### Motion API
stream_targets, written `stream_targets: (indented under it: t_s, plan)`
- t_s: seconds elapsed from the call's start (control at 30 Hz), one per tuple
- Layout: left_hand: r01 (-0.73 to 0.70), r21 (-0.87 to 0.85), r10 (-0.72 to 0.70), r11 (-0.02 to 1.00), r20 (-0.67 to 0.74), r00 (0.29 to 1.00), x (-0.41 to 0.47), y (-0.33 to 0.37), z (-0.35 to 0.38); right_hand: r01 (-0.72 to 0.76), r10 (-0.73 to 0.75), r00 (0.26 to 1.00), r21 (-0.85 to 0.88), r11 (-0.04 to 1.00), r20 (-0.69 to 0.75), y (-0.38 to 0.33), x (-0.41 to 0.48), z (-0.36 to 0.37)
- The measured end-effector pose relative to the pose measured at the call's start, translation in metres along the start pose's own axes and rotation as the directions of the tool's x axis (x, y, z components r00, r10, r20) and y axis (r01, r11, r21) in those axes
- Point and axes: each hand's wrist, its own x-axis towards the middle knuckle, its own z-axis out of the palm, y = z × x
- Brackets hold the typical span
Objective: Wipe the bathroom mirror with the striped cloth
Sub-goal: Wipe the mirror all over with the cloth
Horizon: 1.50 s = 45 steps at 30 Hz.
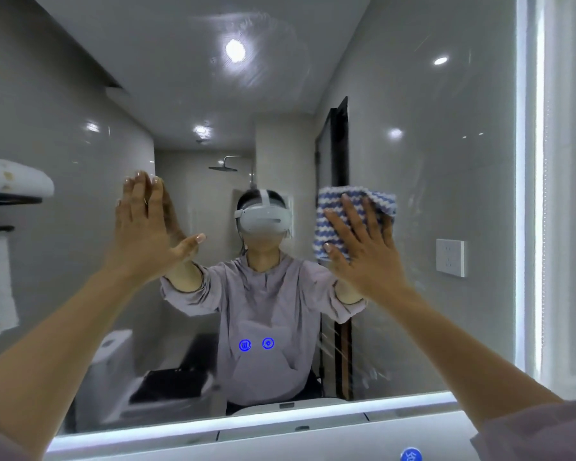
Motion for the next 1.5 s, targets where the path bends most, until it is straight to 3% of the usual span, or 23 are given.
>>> stream_targets:
  t_s: [0.2,0.5,0.7,1.03,1.27,1.5]
  plan:
    - [-0.003,0.002,0.003,1.000,0.000,1.000,0.000,-0.003,0.004,-0.218,0.218,0.976,-0.013,0.976,0.028,0.042,-0.016,-0.009]
    - [-0.013,-0.010,0.013,1.000,-0.017,1.000,-0.001,0.001,0.002,-0.364,0.368,0.928,0.075,0.928,-0.054,0.008,-0.012,0.003]
    - [-0.014,-0.014,0.014,1.000,-0.013,1.000,0.000,0.001,0.002,-0.253,0.259,0.964,0.093,0.963,-0.067,-0.048,-0.014,0.021]
    - [0.001,-0.013,-0.001,1.000,0.010,1.000,0.002,0.002,0.000,-0.028,0.021,0.999,0.189,0.982,0.035,-0.159,-0.028,0.025]
    - [0.006,-0.006,-0.006,1.000,0.004,1.000,0.001,0.002,-0.001,-0.007,-0.009,0.997,0.202,0.979,0.080,-0.154,-0.029,0.024]
    - [0.004,0.008,-0.004,1.000,0.008,1.000,0.001,0.000,0.000,0.077,-0.077,0.997,0.133,0.988,-0.006,-0.129,-0.034,0.027]
